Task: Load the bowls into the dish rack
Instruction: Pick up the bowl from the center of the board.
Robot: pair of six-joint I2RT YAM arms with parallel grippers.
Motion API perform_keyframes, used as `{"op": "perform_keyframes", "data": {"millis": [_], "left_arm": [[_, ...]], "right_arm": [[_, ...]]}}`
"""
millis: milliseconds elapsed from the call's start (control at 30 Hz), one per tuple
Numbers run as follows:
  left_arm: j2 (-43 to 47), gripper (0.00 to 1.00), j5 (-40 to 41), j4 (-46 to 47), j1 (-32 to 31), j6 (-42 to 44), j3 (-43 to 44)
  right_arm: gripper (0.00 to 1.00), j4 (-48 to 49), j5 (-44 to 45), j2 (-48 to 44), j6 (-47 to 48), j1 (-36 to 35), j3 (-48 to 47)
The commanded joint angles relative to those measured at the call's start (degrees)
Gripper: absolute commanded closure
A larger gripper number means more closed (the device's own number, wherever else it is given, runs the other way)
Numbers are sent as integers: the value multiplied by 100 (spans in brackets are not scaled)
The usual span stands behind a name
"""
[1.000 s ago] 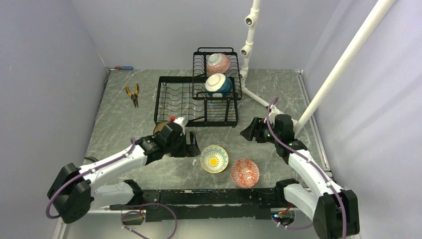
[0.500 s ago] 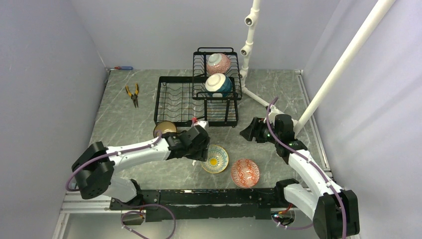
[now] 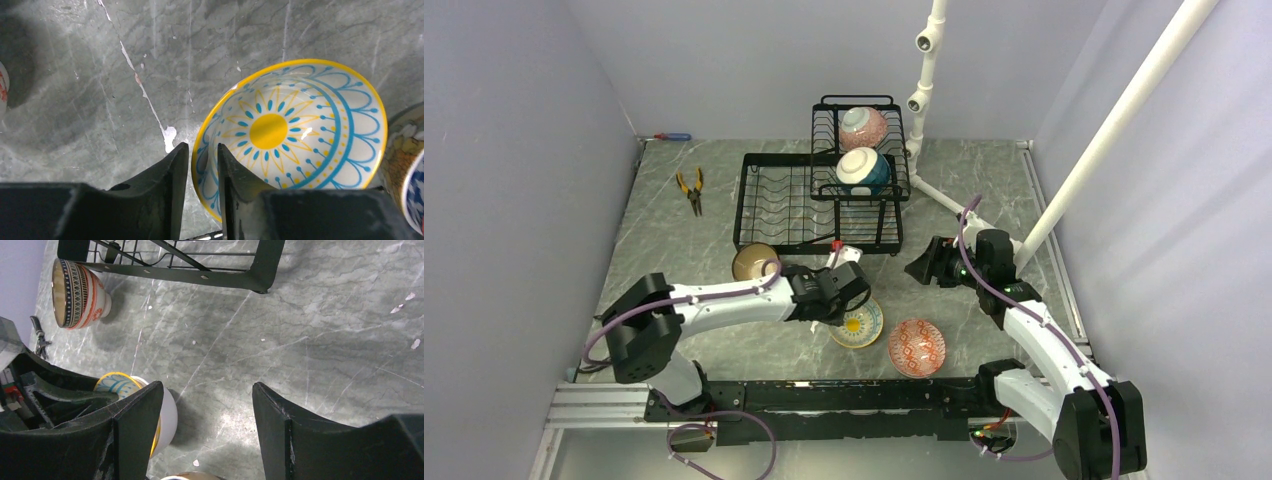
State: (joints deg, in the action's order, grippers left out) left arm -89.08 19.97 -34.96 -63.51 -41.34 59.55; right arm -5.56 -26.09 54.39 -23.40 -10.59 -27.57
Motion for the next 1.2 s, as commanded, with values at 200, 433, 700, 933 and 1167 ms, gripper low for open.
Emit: {"op": "perform_keyframes", "data": {"millis": [200,433,700,933,1167], "left_arm": [[-601,93,1020,-975,-458,-277,903],[-465,93,1097,-1143,-545,-347,1043],[-502,70,1197,-1330,-543,-500,1011],[-583,87,1197,-1297,-548,-488,1007],[-373,97,1239,-1273,-547,-497,993]], "right_arm": [[30,-70,-223,-195,188,4,-321],[27,-206,-400,-227,256,-4,-423],[25,-219,-498,-134,257,-5,-437],[25,-241,-583,-105,268,-4,-480],[23,-315,-835,-70,360,-5,-534]]}}
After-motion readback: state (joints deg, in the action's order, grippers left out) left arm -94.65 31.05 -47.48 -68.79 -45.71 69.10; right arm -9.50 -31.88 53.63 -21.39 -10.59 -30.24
